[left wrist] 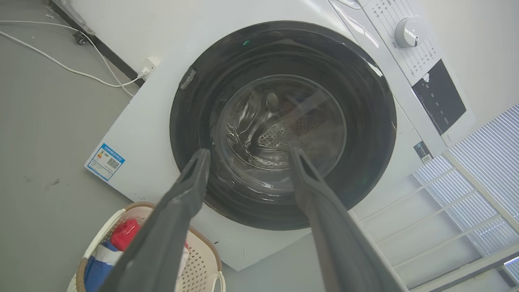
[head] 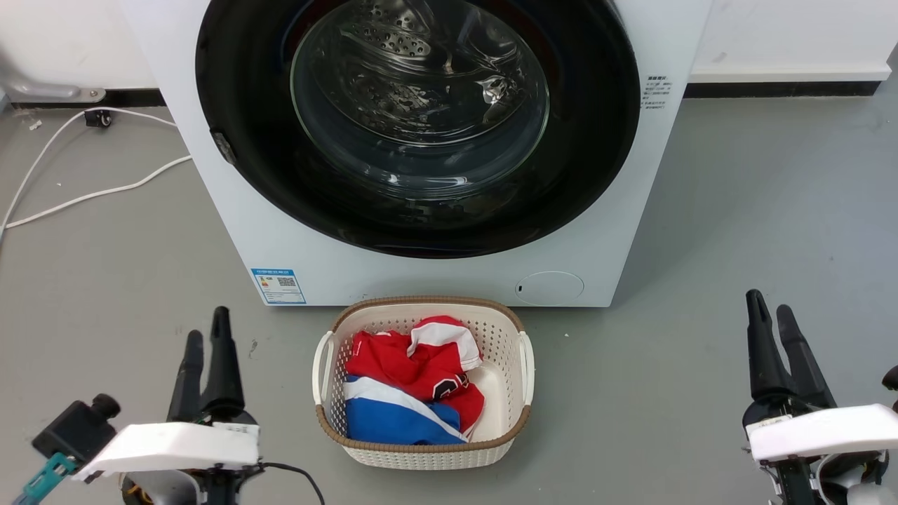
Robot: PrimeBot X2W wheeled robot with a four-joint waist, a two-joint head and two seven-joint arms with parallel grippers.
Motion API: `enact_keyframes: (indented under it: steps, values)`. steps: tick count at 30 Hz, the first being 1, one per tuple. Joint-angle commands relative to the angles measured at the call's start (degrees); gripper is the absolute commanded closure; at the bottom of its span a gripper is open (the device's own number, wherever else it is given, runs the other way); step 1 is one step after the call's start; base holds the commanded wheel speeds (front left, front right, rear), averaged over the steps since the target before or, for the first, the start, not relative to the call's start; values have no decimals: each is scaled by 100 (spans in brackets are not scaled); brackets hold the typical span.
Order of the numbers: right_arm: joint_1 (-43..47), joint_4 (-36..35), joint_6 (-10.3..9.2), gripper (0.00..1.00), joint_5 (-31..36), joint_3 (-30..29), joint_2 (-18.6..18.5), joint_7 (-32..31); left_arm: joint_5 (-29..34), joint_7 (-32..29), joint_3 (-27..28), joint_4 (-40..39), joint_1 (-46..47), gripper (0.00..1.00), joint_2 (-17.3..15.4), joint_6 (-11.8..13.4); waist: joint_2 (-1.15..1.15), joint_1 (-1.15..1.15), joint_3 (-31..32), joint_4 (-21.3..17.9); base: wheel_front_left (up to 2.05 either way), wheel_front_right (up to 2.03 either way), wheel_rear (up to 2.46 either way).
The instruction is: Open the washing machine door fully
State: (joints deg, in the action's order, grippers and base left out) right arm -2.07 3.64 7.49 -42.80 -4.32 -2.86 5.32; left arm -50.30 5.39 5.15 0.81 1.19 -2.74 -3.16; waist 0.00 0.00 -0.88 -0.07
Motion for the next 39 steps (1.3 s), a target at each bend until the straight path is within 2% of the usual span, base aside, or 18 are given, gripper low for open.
enact_keyframes:
  steps: [1, 6, 15, 27, 39]
  values:
    - [-28, -150, 0, 0, 233, 23, -7, 58, 195, 60, -89, -163, -12, 0, -14, 14, 0, 0, 0, 1, 0, 0, 0]
    - [6, -304, 0, 0, 782, 94, -7, 146, 766, 149, -340, -307, -62, 0, -15, -35, 0, 0, -4, 0, 0, 0, 0]
    - [52, -526, 0, 0, 1600, 221, -6, 290, 1785, 291, -712, -471, -133, 0, -16, 121, 0, 0, -16, -8, 0, 0, 0]
    - [125, -691, 0, 0, 2481, 262, -5, 465, 2847, 464, -1000, -574, -192, 0, -23, 266, 0, 0, -27, -39, 0, 0, 0]
    - [190, -802, 0, 0, 3183, 307, -4, 611, 3577, 609, -1409, -785, -190, 0, -179, 457, 0, 0, -42, -49, 0, 0, 0]
